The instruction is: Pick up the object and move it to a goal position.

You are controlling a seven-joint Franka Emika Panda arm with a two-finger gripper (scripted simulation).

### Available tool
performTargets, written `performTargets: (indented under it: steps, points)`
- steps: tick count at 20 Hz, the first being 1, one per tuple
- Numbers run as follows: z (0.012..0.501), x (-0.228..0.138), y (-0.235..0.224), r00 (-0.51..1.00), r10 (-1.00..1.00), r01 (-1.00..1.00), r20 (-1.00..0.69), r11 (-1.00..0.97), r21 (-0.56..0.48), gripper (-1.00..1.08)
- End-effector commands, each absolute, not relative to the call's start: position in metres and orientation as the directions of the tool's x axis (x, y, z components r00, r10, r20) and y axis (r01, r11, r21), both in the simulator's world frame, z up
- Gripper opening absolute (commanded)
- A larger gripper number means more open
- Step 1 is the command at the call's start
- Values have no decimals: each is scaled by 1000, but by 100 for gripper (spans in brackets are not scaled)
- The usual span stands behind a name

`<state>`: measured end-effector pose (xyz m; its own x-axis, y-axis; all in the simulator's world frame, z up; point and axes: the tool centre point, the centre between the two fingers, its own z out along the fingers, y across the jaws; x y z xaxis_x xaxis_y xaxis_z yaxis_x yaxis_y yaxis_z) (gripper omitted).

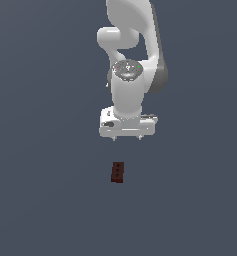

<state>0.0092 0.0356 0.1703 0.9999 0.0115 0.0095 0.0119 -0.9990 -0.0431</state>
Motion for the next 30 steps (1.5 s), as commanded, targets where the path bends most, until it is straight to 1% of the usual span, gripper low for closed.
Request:
performTargets:
  steps: [1, 7, 12, 18, 25, 30]
  points:
    - [174, 11, 44, 999, 26, 27, 19, -999, -45, 100]
    - [172, 13, 42, 1000, 21, 22, 17, -999, -44, 100]
    - [164, 23, 39, 1000, 9, 10, 16, -999, -42, 100]
    - [145, 44, 30, 1000, -21, -20, 11, -999, -34, 100]
    - [111, 74, 14, 998, -66, -66, 5, -998, -18, 100]
    - [91, 87, 5, 996, -88, -88, 2, -996, -8, 100]
